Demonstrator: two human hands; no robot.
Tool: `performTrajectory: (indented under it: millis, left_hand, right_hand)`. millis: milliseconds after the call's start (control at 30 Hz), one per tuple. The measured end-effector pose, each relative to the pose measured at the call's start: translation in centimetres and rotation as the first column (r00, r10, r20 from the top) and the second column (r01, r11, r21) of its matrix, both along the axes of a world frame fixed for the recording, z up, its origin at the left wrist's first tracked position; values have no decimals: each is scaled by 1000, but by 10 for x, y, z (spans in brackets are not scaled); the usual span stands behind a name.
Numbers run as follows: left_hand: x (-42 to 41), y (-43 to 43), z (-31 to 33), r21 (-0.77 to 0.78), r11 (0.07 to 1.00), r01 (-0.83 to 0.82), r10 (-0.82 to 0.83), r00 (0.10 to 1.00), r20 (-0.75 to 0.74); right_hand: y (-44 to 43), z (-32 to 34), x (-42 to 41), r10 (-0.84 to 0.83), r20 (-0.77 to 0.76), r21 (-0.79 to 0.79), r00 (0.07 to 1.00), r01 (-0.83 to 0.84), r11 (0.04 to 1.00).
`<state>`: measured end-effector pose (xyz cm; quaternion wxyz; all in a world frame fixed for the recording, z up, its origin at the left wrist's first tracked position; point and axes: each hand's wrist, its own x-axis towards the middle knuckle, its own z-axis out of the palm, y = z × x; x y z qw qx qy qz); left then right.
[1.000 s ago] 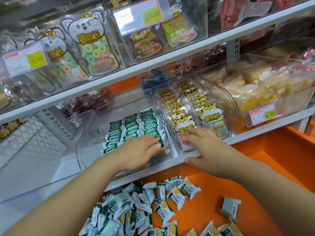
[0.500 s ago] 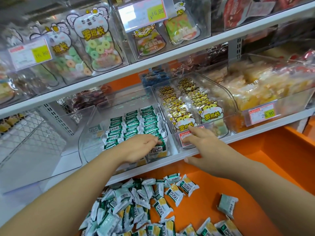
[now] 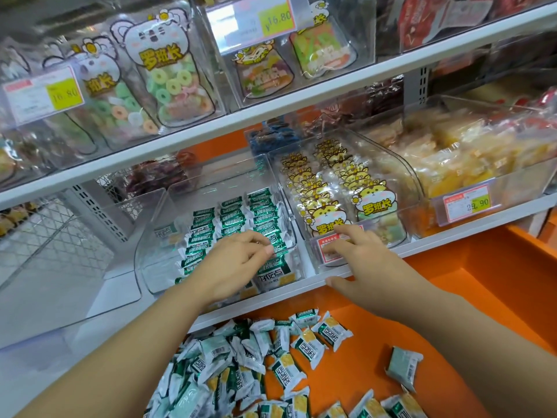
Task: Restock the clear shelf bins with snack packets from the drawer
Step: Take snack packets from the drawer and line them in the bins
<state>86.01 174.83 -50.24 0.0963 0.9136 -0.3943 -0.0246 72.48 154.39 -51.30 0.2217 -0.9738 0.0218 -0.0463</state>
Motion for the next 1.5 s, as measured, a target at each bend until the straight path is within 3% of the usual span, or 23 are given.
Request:
performTrajectory:
  millis: [333, 400, 467, 533, 600, 667, 833, 967, 1067, 1167, 1333, 1500]
  left_hand:
    - [0, -30, 12, 182, 979, -86, 122, 973, -195]
    - [-2, -29, 13, 181, 980, -80, 107, 984, -144]
    - [-11, -19, 6, 45, 998, -53, 49, 995, 86]
    - [-28, -2, -4, -226, 974, -4, 72, 953, 293]
    - [-50, 18, -17, -400, 916, 25, 130, 926, 355]
    - [-70, 36, -32, -438, 899, 23, 150, 922, 356]
    - [-99, 78, -79, -370, 915, -163, 259, 939, 227]
    - [-100, 110, -115, -283, 865, -413, 429, 903, -8]
    - [-84, 134, -144, -98, 846, -524, 506, 847, -165]
    - [-63, 149, -167, 133, 890, -436, 454, 818, -352]
    - [-26, 172, -202, 168, 860, -482, 510, 815, -276]
    - [-5, 176, -230, 146, 895, -421, 445, 864, -237]
  right_hand:
    - [0, -7, 1, -2, 65, 5, 998, 2, 1000]
    - [3, -9, -1, -18, 98, 36, 995, 14, 999]
    - [7, -12, -3, -19, 159, 56, 987, 10, 998]
    - [15, -16, -5, 20, 209, 68, 978, -35, 997]
    - [24, -22, -6, 90, 201, 54, 976, -102, 993]
    - [32, -33, -5, 145, 132, 35, 981, -151, 988]
    - [48, -72, -7, 214, -78, -38, 974, -217, 975]
    - [58, -99, -6, 211, -203, -54, 956, -226, 973]
    - [68, -115, 4, 225, -290, -81, 930, -258, 963]
    - [86, -136, 25, 219, -372, -56, 902, -258, 965]
    - [127, -188, 71, 192, -449, -70, 873, -248, 966]
    - [156, -216, 117, 145, -528, -158, 837, -265, 951]
